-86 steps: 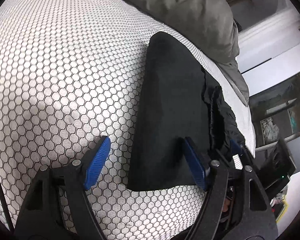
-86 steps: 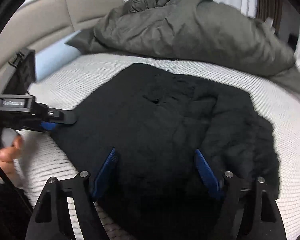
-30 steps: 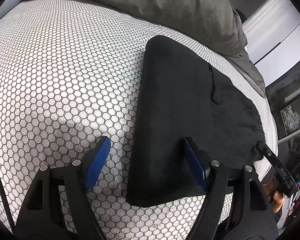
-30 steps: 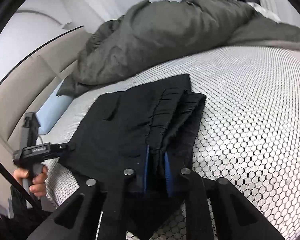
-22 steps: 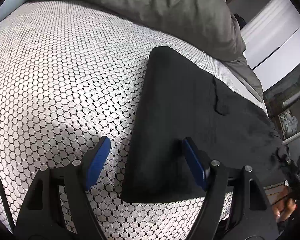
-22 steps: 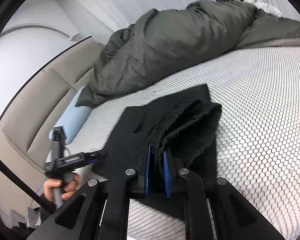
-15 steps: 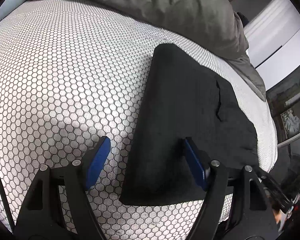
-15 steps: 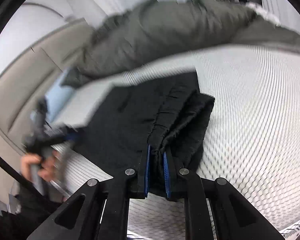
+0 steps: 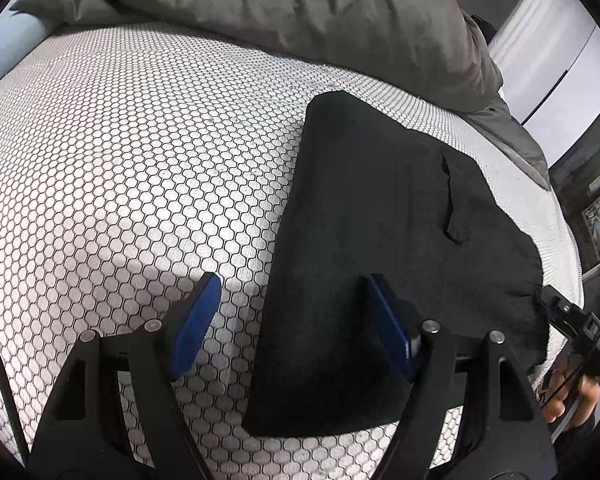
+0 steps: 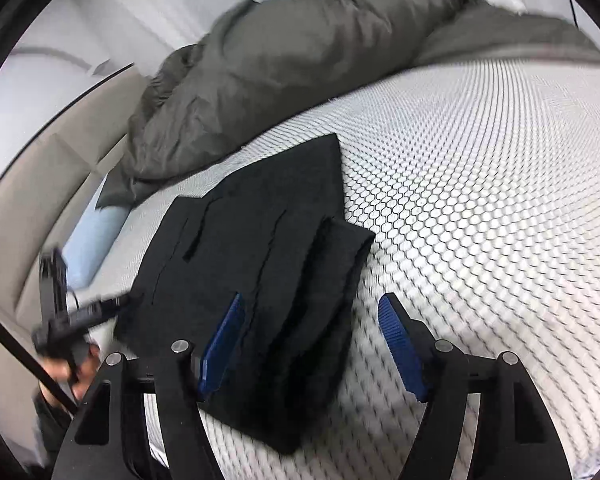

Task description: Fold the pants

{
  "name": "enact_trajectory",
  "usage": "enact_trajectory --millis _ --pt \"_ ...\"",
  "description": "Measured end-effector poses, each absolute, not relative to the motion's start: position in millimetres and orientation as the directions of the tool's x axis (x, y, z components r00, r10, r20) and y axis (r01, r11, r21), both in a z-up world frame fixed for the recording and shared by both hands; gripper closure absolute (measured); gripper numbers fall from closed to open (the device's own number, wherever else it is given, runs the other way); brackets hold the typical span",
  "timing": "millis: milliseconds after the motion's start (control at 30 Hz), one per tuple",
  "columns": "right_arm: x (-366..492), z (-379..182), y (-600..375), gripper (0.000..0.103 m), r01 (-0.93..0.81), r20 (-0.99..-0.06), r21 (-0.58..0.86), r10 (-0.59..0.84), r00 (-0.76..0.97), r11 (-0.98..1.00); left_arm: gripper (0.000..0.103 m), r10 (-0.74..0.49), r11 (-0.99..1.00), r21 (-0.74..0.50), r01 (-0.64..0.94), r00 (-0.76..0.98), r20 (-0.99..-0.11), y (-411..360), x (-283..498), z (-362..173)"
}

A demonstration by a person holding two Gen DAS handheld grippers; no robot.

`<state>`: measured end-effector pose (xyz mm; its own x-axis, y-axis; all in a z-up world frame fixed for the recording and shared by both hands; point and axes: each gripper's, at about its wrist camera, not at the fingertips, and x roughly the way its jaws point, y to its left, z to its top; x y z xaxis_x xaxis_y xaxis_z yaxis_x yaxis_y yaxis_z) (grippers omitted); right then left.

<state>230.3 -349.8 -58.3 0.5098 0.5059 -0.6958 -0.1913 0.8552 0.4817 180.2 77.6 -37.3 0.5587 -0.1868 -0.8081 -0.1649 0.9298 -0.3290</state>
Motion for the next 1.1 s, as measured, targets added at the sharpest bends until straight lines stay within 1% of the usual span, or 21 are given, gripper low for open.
enact_trajectory --millis 33,67,133,300,333,400,433,500,533,567,633,667,700,767,800,833,900,933,1000,1067,1100 --pt "235.5 -65.5 -350.0 0.032 -0.180 -0.699 0.502 0.520 0.490 0.846 0.032 -0.187 0.930 -0.329 -0.163 0.561 -0.807 78.7 180.2 -38.3" --pt "236.9 -73.8 -348.0 0.037 -0.173 -0.710 0.504 0.520 0.475 0.846 0.032 -0.189 0.931 -0.329 -0.158 0.561 -0.806 78.8 181.5 -39.8" --pt "231.3 -79.6 -346.1 0.040 -0.204 -0.725 0.458 0.496 0.478 0.865 0.031 -0.181 0.935 -0.317 -0.160 0.554 -0.813 83.6 182.4 -43.8" --pt "222.4 -58.0 -350.6 0.040 -0.218 -0.733 0.347 0.409 0.544 0.912 0.031 -0.116 0.932 -0.287 -0.221 0.569 -0.814 96.8 176.5 -35.6" --pt "218.4 -50.2 -349.1 0.040 -0.218 -0.724 0.310 0.378 0.577 0.925 0.031 -0.115 0.932 -0.289 -0.218 0.579 -0.808 95.4 174.2 -30.7" --pt "205.4 -31.2 -337.7 0.039 -0.247 -0.678 0.241 0.345 0.649 0.938 0.031 -0.170 0.927 -0.335 -0.168 0.609 -0.775 87.5 167.8 -19.3" --pt "199.5 -22.8 -329.4 0.039 -0.282 -0.654 0.224 0.358 0.666 0.933 0.031 -0.193 0.931 -0.342 -0.124 0.627 -0.754 78.6 164.8 -13.3" --pt "185.5 -11.8 -300.0 0.040 -0.383 -0.606 0.195 0.418 0.677 0.903 0.031 -0.196 0.956 -0.289 -0.037 0.651 -0.733 54.5 159.3 -6.0" --pt "182.6 -11.5 -286.2 0.043 -0.406 -0.607 0.176 0.424 0.673 0.897 0.031 -0.191 0.966 -0.259 -0.006 0.660 -0.727 44.4 157.9 -5.0" --pt "180.6 -13.4 -271.6 0.056 -0.416 -0.609 0.167 0.425 0.670 0.894 0.031 -0.186 0.974 -0.226 0.027 0.668 -0.720 33.7 155.1 -6.5" --pt "181.7 -29.1 -245.0 0.070 -0.429 -0.623 0.204 0.455 0.637 0.880 0.031 -0.178 0.981 -0.184 0.061 0.664 -0.726 18.3 152.9 -14.1" --pt "182.8 -39.5 -235.9 0.076 -0.429 -0.639 0.215 0.459 0.617 0.877 0.031 -0.171 0.983 -0.168 0.067 0.653 -0.738 13.8 152.3 -20.0" --pt "185.0 -53.1 -226.5 0.078 -0.424 -0.668 0.216 0.450 0.593 0.879 0.031 -0.162 0.986 -0.152 0.071 0.647 -0.745 11.3 151.6 -25.1" --pt "186.1 -72.5 -212.4 0.079 -0.424 -0.712 0.174 0.411 0.569 0.889 0.034 -0.119 0.993 -0.094 0.072 0.640 -0.759 11.0 148.0 -35.6" --pt "183.4 -74.3 -209.9 0.082 -0.437 -0.713 0.130 0.390 0.583 0.890 0.034 -0.107 0.994 -0.076 0.075 0.640 -0.761 12.1 146.7 -38.8" --pt "181.0 -73.3 -211.1 0.083 -0.440 -0.715 0.091 0.366 0.596 0.894 0.034 -0.108 0.994 -0.078 0.075 0.644 -0.758 11.8 145.6 -39.5" --pt "179.4 -71.1 -226.9 0.083 -0.403 -0.711 0.062 0.324 0.624 0.913 0.033 -0.136 0.990 -0.119 0.071 0.641 -0.755 18.8 143.7 -40.5" --pt "177.6 -70.0 -237.5 0.083 -0.379 -0.707 0.052 0.302 0.639 0.924 0.033 -0.126 0.991 -0.127 0.046 0.639 -0.759 24.4 143.5 -40.2" --pt "174.5 -70.1 -254.6 0.083 -0.363 -0.701 0.079 0.311 0.641 0.928 0.033 -0.069 0.994 -0.108 -0.022 0.633 -0.771 35.2 143.9 -41.1" --pt "171.3 -69.0 -264.8 0.083 -0.367 -0.695 0.130 0.348 0.628 0.921 0.032 -0.091 0.984 -0.167 -0.067 0.616 -0.782 51.0 150.0 -41.6" --pt "168.4 -65.1 -265.1 0.080 -0.372 -0.696 0.127 0.350 0.627 0.920 0.032 -0.102 0.975 -0.201 -0.093 0.614 -0.782 57.4 150.2 -40.9"
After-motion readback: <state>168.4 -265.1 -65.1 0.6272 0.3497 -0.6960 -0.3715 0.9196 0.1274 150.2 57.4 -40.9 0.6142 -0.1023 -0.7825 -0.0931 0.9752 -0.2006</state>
